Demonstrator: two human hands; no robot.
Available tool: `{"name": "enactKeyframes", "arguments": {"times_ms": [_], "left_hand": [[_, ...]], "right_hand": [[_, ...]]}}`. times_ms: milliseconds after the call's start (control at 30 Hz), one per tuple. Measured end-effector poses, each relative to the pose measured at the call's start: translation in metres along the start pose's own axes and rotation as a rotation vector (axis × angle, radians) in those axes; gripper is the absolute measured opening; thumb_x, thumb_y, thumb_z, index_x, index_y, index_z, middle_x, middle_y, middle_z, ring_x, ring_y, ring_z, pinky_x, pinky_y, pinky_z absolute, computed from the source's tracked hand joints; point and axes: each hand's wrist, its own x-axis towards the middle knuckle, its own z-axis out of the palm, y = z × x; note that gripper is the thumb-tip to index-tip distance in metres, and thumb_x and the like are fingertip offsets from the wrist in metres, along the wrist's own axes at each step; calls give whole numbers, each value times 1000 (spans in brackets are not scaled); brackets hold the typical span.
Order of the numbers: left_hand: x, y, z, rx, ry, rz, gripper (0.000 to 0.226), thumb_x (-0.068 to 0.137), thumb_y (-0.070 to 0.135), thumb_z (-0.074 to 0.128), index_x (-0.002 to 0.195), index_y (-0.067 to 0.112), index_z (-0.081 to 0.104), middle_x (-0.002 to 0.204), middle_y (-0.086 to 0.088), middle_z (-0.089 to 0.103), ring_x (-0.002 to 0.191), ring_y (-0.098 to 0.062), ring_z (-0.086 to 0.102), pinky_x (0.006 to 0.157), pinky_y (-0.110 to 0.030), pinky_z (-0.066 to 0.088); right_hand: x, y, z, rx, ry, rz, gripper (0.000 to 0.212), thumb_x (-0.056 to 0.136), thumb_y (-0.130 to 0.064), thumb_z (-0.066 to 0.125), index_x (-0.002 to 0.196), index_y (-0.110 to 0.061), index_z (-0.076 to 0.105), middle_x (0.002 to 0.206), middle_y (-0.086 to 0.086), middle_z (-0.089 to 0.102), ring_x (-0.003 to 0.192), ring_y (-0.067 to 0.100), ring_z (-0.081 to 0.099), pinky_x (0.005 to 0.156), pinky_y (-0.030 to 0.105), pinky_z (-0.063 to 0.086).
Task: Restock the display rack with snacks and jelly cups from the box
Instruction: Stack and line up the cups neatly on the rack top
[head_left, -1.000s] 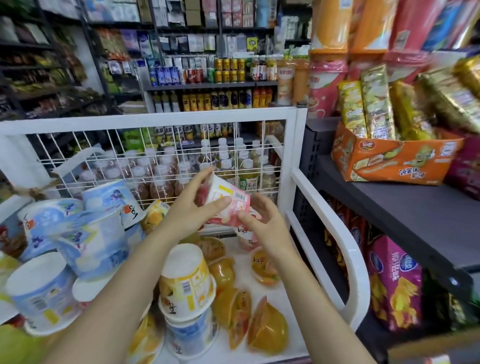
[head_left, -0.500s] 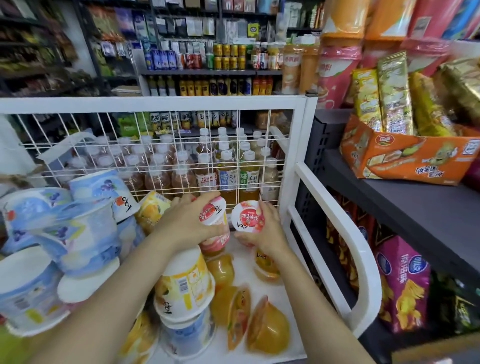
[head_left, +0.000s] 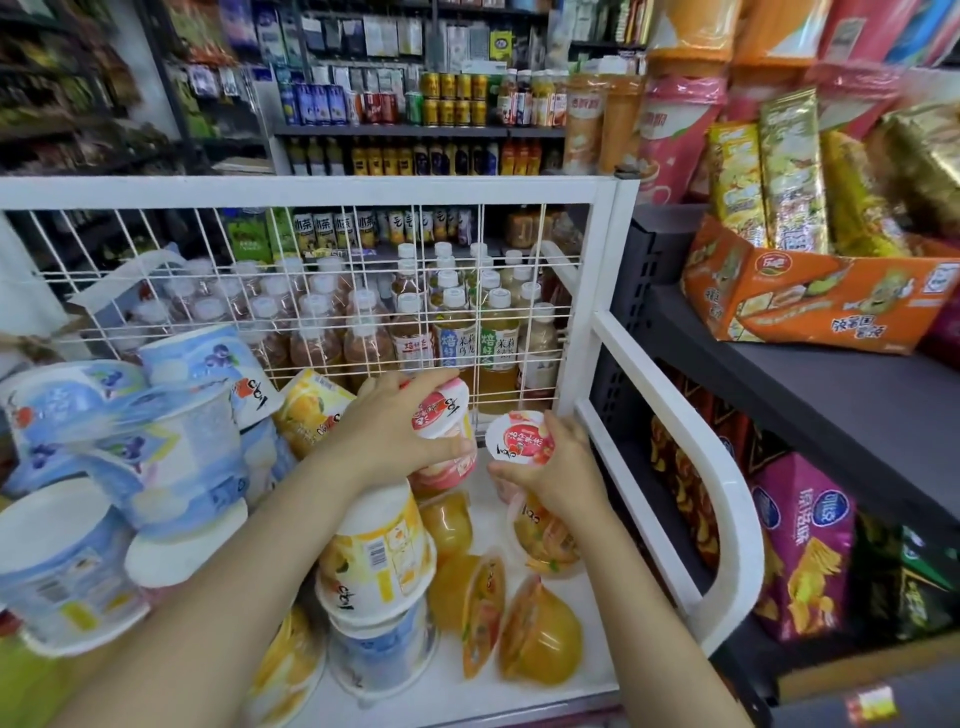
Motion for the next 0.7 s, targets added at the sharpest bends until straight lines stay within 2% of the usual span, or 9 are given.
{"name": "enactKeyframes", "arguments": {"times_ms": [100,200,267,333,400,433,467,567,700], "left_hand": [[-1,3,-1,-32,14,29,84,76,67,69,146,57,24,146,4,35,137,-22,26,105,-41,33],[-3,3,-3,-67,49,62,82,78,64,70,146,56,24,147,5,36,138,-23,28,106,-40,33],[-4,3,-4,-87,59,71,83,77,67,69,146,58,23,153,9,33,141,-21,26,109,-41,32],[-4,8,-6,-64,51,98,87,72,77,63,146,59,20,157,13,29,145,-21,25,113,-44,31],[1,21,-9,-20,37,140,91,70,82,59,147,58,18,156,13,31,143,-20,31,111,-40,35],[7,29,-10,1,27,158,90,72,80,60,148,57,18,154,11,34,140,-19,35,106,-36,37],[14,37,-10,30,21,176,91,72,79,61,149,56,18,152,9,36,137,-20,38,103,-35,39],[37,56,-1,118,2,217,97,64,89,52,147,58,14,160,2,29,144,-27,30,113,-48,35],[60,65,20,48,-87,212,103,60,82,65,149,46,28,154,2,34,139,-25,36,112,-45,36]], "right_hand": [[-2,-2,-3,90,8,-39,105,67,-48,87,153,-31,29,157,2,24,139,22,36,106,32,38],[-7,-1,-6,150,58,-88,97,67,-55,83,147,-52,27,158,0,26,142,23,32,113,47,39],[-12,2,-8,172,92,-115,88,71,-59,79,144,-53,32,157,-2,29,143,23,30,112,49,39],[-18,3,-12,243,127,-139,78,76,-51,78,144,-46,39,153,-5,33,138,14,35,108,29,42],[-20,4,-15,305,130,-125,72,82,-43,76,145,-38,41,146,-7,36,122,-6,42,90,0,35],[-21,6,-17,340,129,-109,71,83,-43,75,145,-36,42,143,-8,37,115,-11,43,85,-3,34],[-22,8,-18,385,138,-100,71,83,-44,75,146,-36,42,141,-9,37,116,-10,44,89,-1,36],[-25,13,-18,486,164,-46,67,86,-49,71,145,-41,41,138,-14,36,129,9,46,108,33,44],[-28,20,-17,526,143,-46,55,93,-55,56,145,-45,40,144,-15,44,127,4,49,105,29,45]]}}
